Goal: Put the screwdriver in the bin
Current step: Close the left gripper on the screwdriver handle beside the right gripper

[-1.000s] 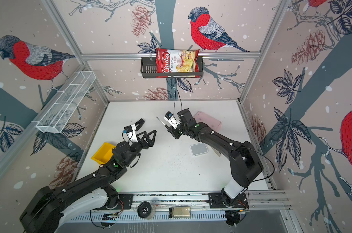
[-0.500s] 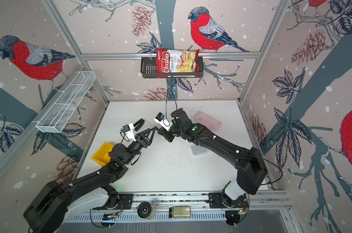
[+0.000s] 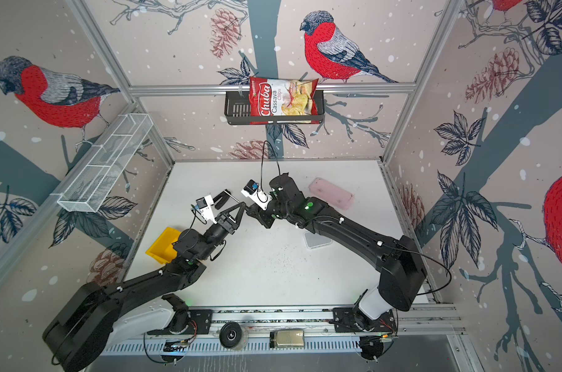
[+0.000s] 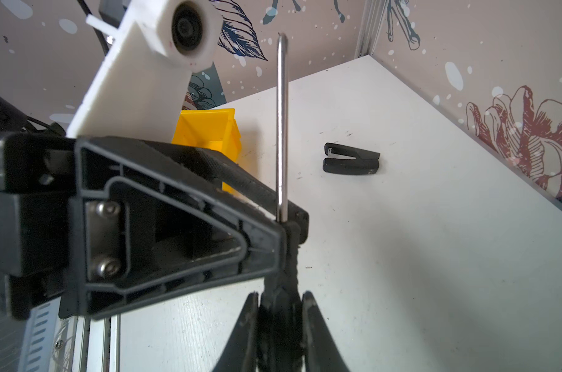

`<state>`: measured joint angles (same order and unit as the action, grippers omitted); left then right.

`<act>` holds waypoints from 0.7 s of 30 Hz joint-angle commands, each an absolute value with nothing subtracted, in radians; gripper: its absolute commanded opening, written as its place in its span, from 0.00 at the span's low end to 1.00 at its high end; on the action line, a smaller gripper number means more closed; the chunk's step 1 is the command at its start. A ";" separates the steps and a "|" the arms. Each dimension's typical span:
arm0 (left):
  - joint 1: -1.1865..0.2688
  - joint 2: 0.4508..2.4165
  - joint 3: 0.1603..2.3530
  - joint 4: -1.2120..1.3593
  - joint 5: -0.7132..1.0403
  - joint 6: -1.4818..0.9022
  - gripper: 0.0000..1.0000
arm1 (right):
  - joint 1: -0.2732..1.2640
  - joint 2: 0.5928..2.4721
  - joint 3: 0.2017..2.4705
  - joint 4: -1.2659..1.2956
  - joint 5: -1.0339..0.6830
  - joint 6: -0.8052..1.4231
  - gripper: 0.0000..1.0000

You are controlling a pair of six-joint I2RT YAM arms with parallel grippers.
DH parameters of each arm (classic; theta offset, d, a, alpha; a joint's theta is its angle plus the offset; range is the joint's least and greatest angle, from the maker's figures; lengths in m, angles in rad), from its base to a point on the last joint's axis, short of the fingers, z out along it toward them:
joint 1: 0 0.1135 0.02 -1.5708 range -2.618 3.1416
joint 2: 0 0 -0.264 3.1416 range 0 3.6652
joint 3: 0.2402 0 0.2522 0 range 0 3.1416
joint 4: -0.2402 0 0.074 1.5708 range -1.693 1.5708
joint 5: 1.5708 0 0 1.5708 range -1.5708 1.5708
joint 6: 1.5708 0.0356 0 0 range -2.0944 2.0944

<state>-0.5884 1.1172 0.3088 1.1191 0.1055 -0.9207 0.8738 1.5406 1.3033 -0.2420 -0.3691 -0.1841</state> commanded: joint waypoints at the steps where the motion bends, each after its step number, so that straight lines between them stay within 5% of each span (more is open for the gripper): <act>1: -0.585 1.116 0.312 1.174 0.123 -0.925 0.27 | 0.876 1.534 1.309 -0.221 -0.388 -0.176 0.00; 5: -0.586 1.115 0.318 1.165 0.127 -0.923 0.20 | 0.878 1.533 1.310 -0.225 -0.392 -0.179 0.00; 21: -0.585 1.128 0.326 1.157 0.124 -0.937 0.18 | 0.888 1.539 1.323 -0.250 -0.377 -0.198 0.00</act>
